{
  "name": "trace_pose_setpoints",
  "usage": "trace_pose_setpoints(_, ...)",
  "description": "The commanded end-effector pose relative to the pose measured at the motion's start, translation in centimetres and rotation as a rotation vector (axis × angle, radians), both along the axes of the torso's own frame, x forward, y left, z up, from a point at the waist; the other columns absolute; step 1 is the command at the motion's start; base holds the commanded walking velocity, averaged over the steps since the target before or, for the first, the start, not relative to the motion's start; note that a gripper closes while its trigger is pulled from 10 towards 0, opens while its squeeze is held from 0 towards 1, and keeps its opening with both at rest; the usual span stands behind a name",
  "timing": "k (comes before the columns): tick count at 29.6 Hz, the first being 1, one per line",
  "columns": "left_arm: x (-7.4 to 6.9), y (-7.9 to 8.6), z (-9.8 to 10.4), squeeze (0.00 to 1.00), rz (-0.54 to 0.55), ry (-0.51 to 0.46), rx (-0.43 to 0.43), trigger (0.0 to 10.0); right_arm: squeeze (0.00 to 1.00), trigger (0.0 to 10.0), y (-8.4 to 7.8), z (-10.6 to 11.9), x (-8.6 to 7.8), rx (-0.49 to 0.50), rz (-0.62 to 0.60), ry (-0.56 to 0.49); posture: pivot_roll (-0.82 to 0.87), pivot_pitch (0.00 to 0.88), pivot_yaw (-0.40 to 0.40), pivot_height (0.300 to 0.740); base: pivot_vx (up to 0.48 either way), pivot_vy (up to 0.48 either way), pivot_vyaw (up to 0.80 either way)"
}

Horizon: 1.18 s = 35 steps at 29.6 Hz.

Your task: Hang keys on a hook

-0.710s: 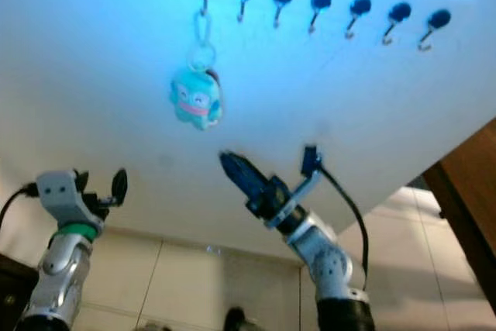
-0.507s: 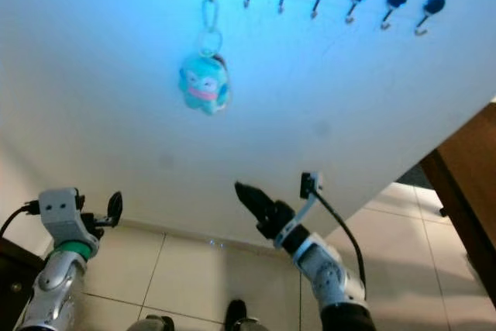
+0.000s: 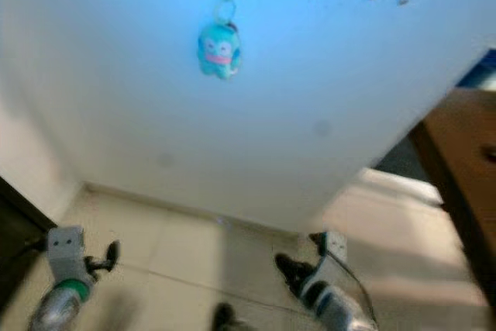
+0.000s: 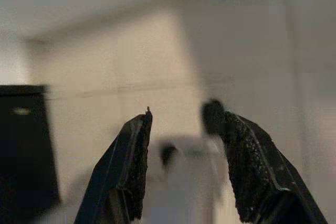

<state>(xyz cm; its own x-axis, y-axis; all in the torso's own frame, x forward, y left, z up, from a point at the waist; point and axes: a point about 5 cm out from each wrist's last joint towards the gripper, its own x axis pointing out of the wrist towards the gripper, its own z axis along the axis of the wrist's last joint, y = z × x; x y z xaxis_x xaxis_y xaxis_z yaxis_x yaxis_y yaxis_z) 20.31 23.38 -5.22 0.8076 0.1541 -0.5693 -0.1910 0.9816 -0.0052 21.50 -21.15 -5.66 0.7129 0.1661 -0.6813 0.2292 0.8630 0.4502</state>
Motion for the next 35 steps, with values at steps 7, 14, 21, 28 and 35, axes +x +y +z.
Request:
trace_pose_setpoints(7,-4.3,0.1,-2.7,0.00,0.027,0.215,-0.004,10.0,0.00,10.0,-1.2,-1.4,-2.2,-0.077,-0.095,0.104,0.15,0.082,-0.014,0.740,0.000,0.000,-0.79)
trace_pose_setpoints(14,-5.3,-0.3,-3.4,0.00,0.005,0.262,-0.013,10.0,0.00,10.0,-1.7,-1.1,-1.8,-0.096,-0.136,0.086,0.14,0.092,-0.010,0.740,0.000,0.000,-0.78)
trace_pose_setpoints(21,-5.5,-0.9,-3.7,0.00,-0.036,0.299,-0.009,10.0,0.00,10.0,-1.8,-1.6,-2.5,-0.144,-0.123,0.134,0.14,0.088,-0.009,0.740,0.000,0.000,-0.78)
trace_pose_setpoints(28,-5.1,-1.8,-3.7,0.00,-0.087,0.292,-0.016,10.0,0.00,10.0,-2.8,-2.1,-4.1,-0.188,-0.184,0.187,0.13,0.082,-0.017,0.740,0.000,0.000,-0.78)
trace_pose_setpoints(35,-5.5,-2.3,-4.0,0.00,-0.126,0.324,-0.010,10.0,0.00,10.0,-3.4,-2.6,-5.3,-0.234,-0.161,0.236,0.12,0.075,-0.021,0.740,0.000,0.000,-0.78)
